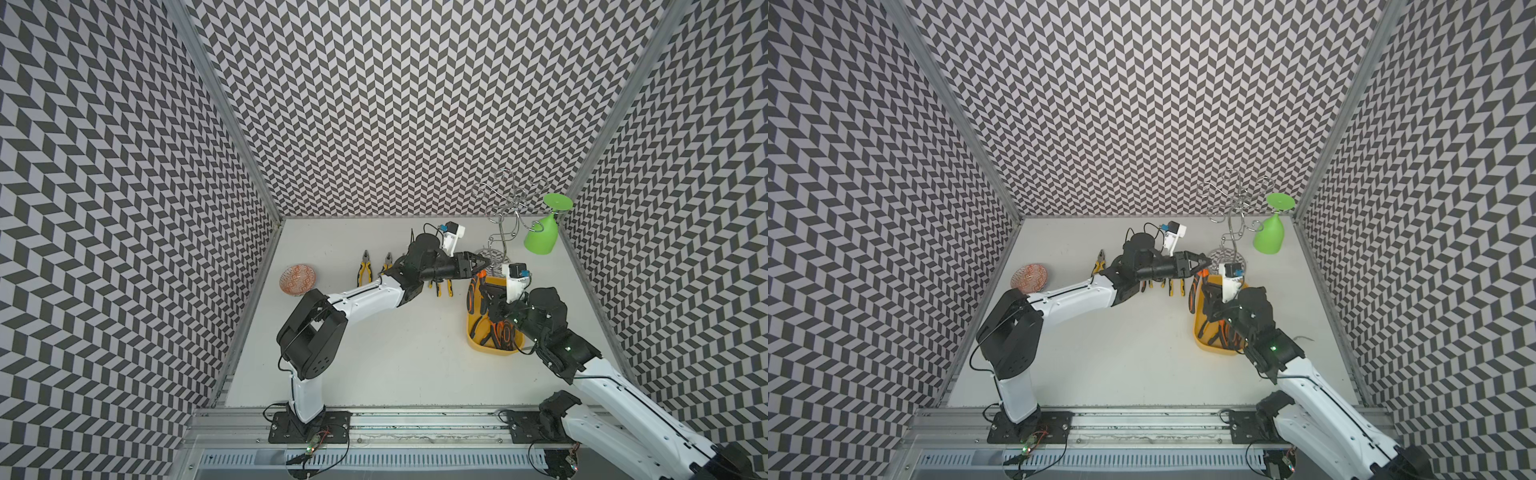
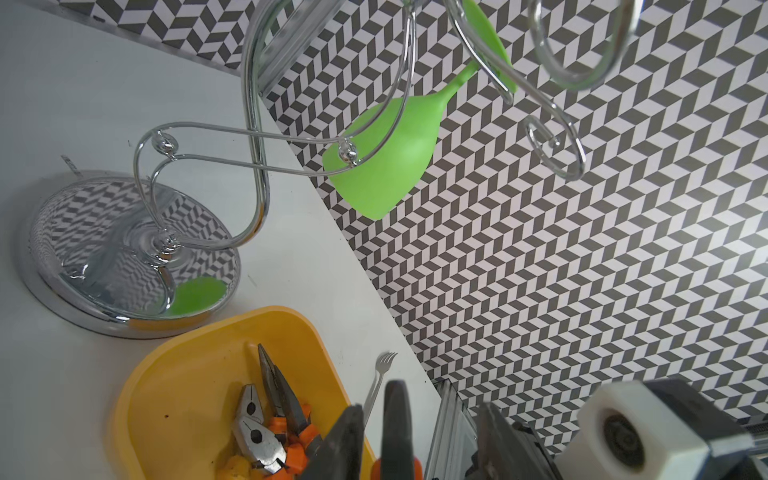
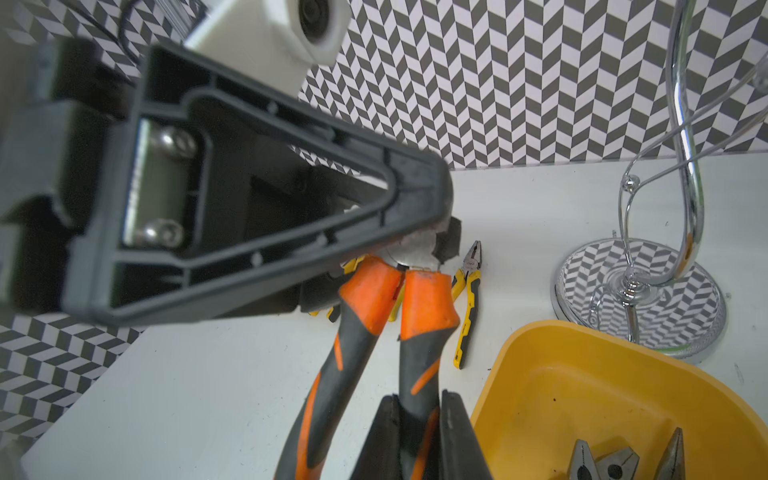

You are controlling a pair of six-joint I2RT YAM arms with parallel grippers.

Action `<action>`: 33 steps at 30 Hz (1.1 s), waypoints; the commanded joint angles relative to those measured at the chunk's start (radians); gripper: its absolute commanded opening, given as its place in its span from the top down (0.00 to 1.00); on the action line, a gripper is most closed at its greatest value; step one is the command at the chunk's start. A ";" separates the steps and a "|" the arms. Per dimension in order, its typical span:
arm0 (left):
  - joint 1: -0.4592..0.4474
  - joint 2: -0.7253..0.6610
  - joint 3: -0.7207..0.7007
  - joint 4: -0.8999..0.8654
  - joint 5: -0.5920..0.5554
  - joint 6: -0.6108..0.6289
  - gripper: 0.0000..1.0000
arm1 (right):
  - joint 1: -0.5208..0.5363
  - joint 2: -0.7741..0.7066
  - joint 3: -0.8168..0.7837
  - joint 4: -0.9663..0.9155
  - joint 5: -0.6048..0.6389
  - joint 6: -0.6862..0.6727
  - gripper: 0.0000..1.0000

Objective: Take the pliers out of the storage box
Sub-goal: Pick up the pliers from the storage box.

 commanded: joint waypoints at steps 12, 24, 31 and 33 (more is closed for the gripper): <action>0.003 0.004 0.063 -0.071 0.026 -0.103 1.00 | -0.002 0.068 0.159 0.017 0.080 -0.028 1.00; 0.112 -0.046 -0.056 -0.061 0.133 -0.065 1.00 | -0.002 0.046 0.136 -0.134 -0.060 -0.255 0.05; 0.125 -0.090 -0.184 -0.114 0.129 0.039 1.00 | 0.011 0.037 0.081 -0.063 -0.243 -0.275 0.02; 0.121 -0.117 -0.262 -0.066 0.116 0.041 1.00 | 0.036 0.027 0.049 -0.020 -0.220 -0.286 0.02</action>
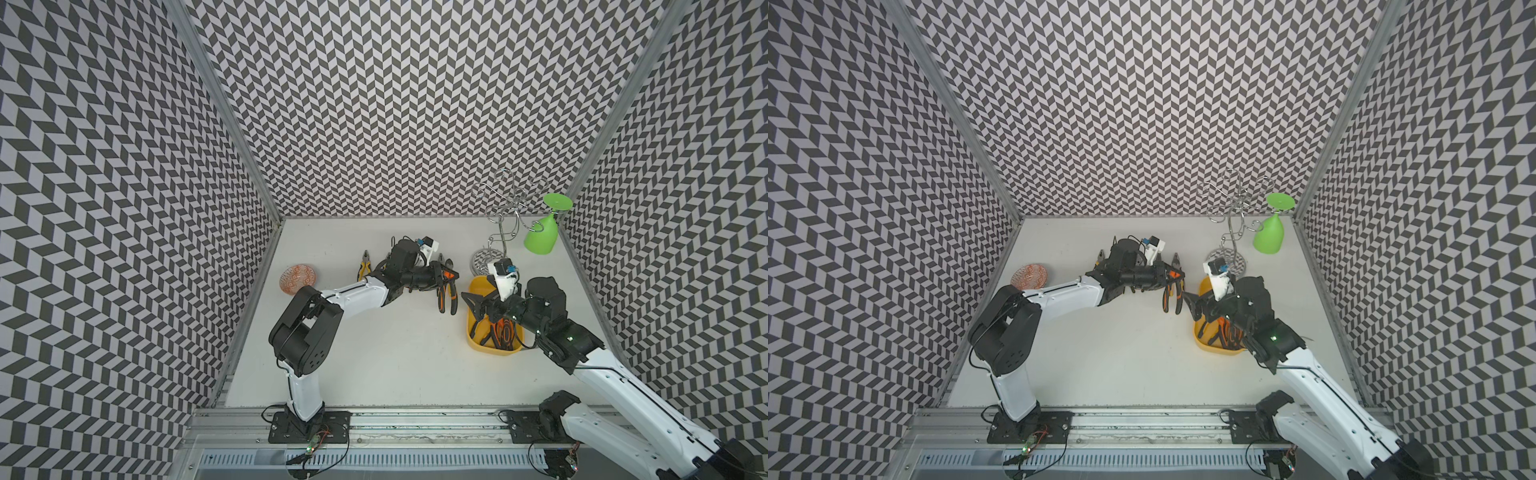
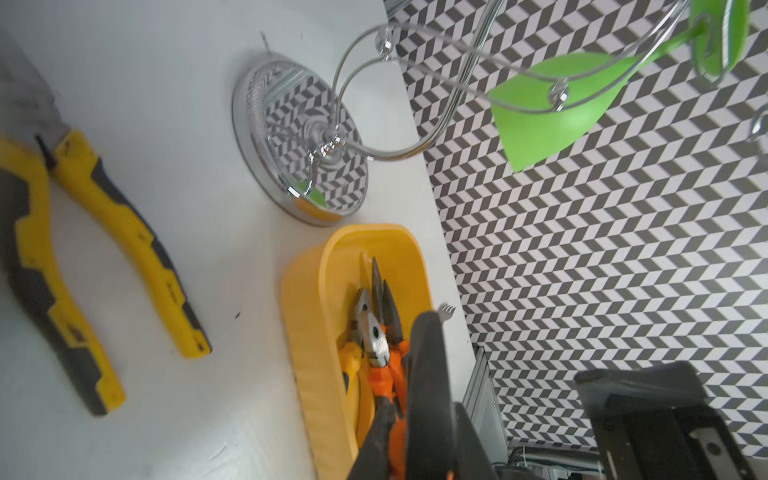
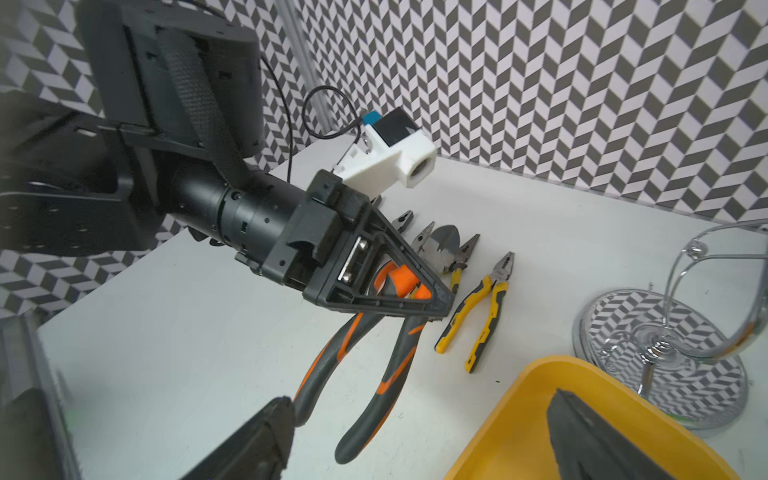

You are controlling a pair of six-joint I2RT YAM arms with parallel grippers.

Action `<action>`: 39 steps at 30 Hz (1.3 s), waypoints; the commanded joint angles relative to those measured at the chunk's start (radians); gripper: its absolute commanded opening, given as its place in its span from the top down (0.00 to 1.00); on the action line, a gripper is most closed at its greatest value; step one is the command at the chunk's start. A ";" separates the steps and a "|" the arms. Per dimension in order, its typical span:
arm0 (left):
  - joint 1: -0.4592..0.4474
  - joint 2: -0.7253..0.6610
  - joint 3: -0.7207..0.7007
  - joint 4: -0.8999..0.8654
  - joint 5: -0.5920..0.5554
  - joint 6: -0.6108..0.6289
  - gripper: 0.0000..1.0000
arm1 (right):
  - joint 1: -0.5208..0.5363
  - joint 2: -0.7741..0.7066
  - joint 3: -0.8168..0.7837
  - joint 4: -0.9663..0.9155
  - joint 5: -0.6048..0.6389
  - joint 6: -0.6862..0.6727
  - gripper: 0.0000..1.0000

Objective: Take the pliers out of the storage box
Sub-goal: Pick up the pliers from the storage box, then place the pliers at the center of the board.

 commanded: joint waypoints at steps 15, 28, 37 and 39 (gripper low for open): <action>-0.040 0.026 -0.196 0.203 -0.050 0.013 1.00 | 0.099 -0.030 0.102 -0.232 -0.117 -0.037 0.03; -0.050 0.213 -0.093 0.263 -0.058 -0.030 1.00 | 0.123 0.006 0.288 -0.492 0.007 -0.166 0.00; -0.072 0.256 -0.108 0.292 -0.079 -0.090 0.84 | 0.123 -0.010 0.269 -0.474 -0.019 -0.184 0.01; -0.075 0.255 -0.117 0.293 -0.088 -0.097 0.75 | 0.123 -0.013 0.267 -0.471 -0.017 -0.183 0.01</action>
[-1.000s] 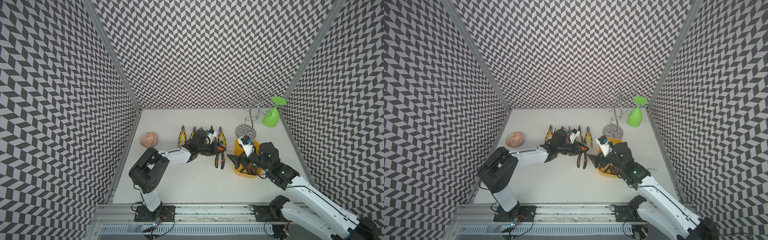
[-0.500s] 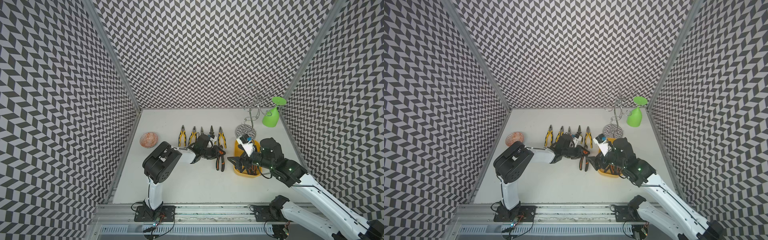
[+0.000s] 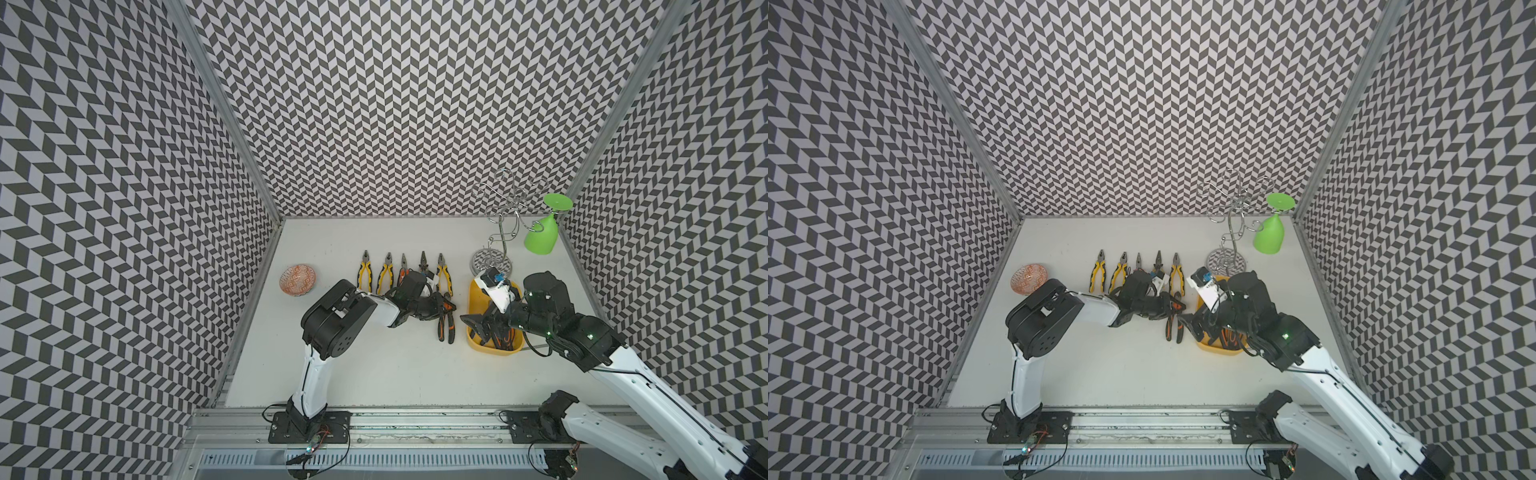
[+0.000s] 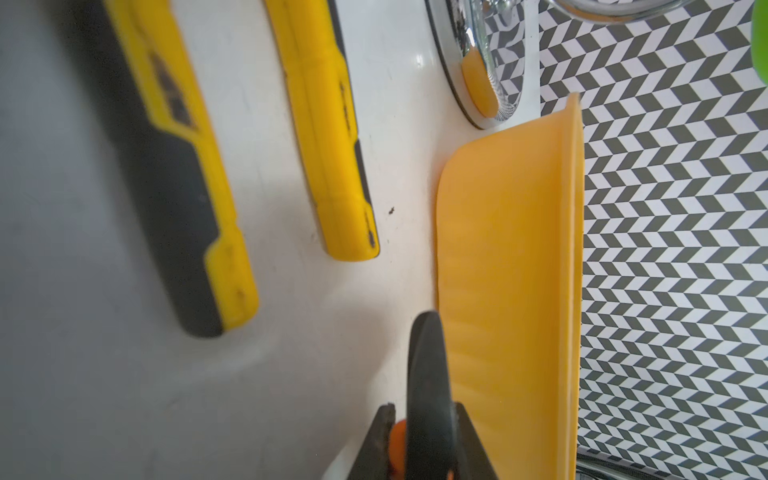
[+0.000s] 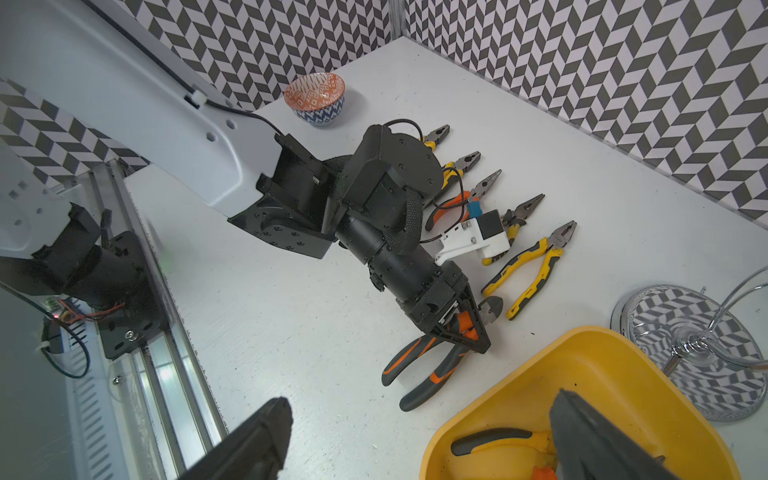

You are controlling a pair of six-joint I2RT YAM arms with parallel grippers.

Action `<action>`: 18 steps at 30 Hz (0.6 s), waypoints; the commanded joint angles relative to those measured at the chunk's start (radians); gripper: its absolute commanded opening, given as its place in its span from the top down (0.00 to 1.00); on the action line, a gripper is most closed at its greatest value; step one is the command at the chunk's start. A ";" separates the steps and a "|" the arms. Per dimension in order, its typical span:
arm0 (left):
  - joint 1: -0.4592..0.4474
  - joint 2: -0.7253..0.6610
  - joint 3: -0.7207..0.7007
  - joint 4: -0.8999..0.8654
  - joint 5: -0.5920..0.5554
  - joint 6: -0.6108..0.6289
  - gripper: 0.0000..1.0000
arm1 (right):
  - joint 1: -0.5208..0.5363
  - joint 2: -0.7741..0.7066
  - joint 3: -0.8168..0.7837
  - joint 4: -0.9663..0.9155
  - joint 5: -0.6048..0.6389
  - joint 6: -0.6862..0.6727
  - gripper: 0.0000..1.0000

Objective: Take the pliers out of the storage box
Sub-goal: Place the pliers at the center of the board.

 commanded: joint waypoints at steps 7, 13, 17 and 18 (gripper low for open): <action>-0.010 -0.031 -0.038 0.046 -0.026 -0.022 0.54 | 0.004 -0.017 -0.014 0.042 0.023 -0.005 0.01; -0.016 -0.056 -0.053 -0.008 -0.058 -0.007 0.31 | 0.005 -0.019 -0.025 0.060 0.090 0.027 0.01; -0.016 -0.083 -0.046 -0.094 -0.098 0.023 0.13 | 0.004 -0.008 -0.006 0.047 0.115 0.065 0.02; -0.016 -0.088 -0.040 -0.125 -0.108 0.034 0.07 | 0.003 -0.008 -0.003 0.047 0.123 0.078 0.02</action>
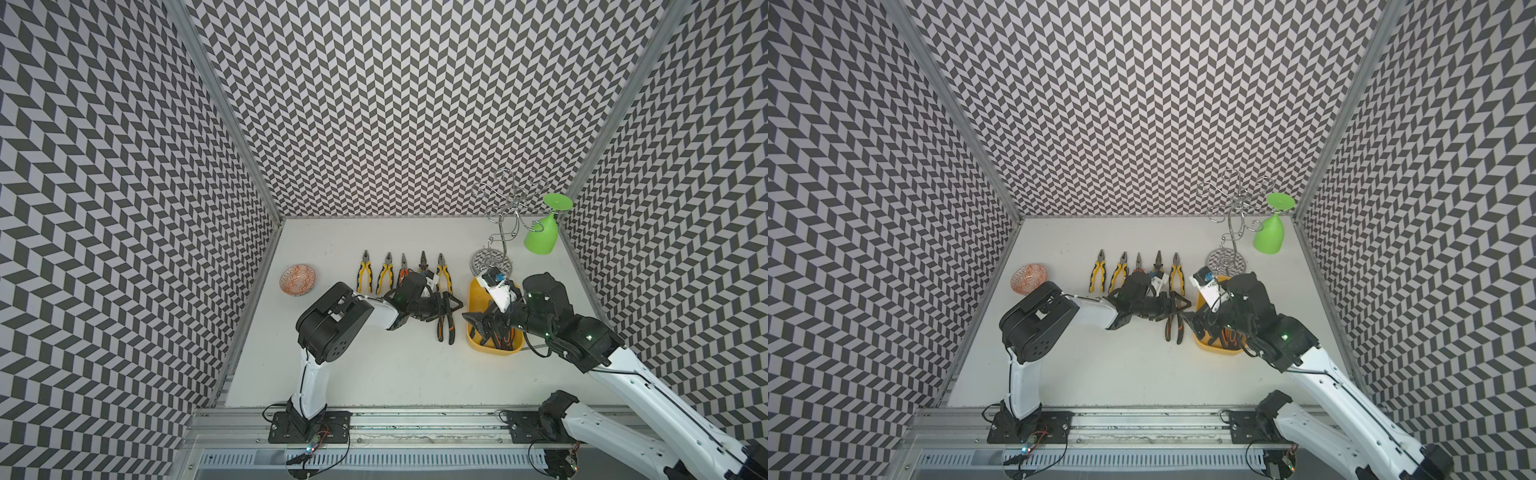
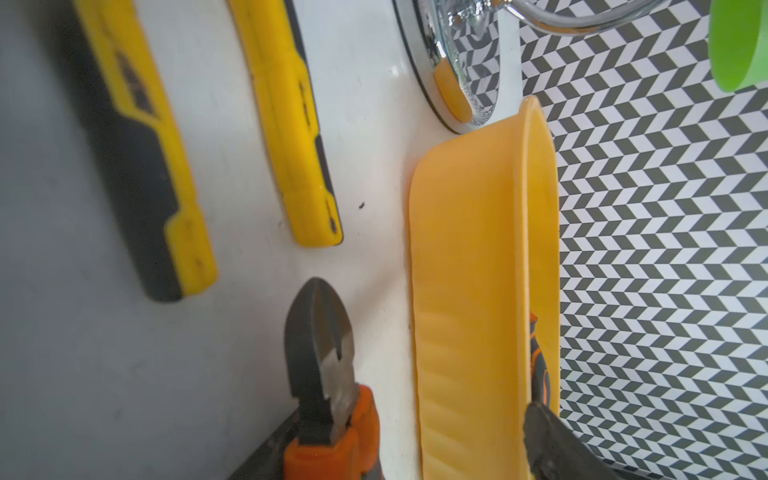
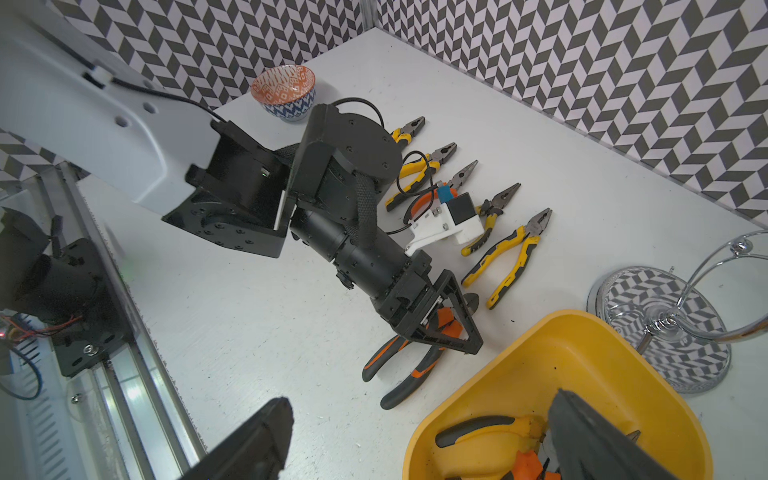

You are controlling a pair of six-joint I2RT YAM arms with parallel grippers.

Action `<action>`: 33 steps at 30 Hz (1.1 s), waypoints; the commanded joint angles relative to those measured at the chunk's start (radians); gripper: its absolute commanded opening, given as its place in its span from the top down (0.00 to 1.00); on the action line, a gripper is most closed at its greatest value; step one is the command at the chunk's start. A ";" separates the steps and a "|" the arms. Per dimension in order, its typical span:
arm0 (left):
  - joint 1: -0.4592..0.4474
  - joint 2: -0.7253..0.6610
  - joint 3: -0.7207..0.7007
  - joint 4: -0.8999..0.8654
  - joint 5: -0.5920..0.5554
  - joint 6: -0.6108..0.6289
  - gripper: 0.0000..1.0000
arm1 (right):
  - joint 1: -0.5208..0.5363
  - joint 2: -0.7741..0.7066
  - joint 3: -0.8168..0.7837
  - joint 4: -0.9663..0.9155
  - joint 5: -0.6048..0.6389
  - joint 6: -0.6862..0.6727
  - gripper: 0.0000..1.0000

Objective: Take the pliers out of the storage box
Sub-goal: Place the pliers at the center of the board.

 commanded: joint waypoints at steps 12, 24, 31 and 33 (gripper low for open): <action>-0.006 -0.095 0.002 -0.344 -0.161 0.161 0.03 | -0.026 -0.028 0.024 0.081 0.143 0.182 0.03; -0.003 -0.096 0.097 -0.565 -0.233 0.340 0.08 | -0.066 -0.045 0.031 0.060 0.236 0.269 0.04; -0.021 -0.246 0.015 -0.504 -0.274 0.493 0.02 | -0.172 -0.005 0.045 -0.001 0.214 0.389 0.06; -0.026 -0.304 -0.017 -0.476 -0.269 0.550 0.02 | -0.195 0.020 0.047 -0.033 0.215 0.426 0.08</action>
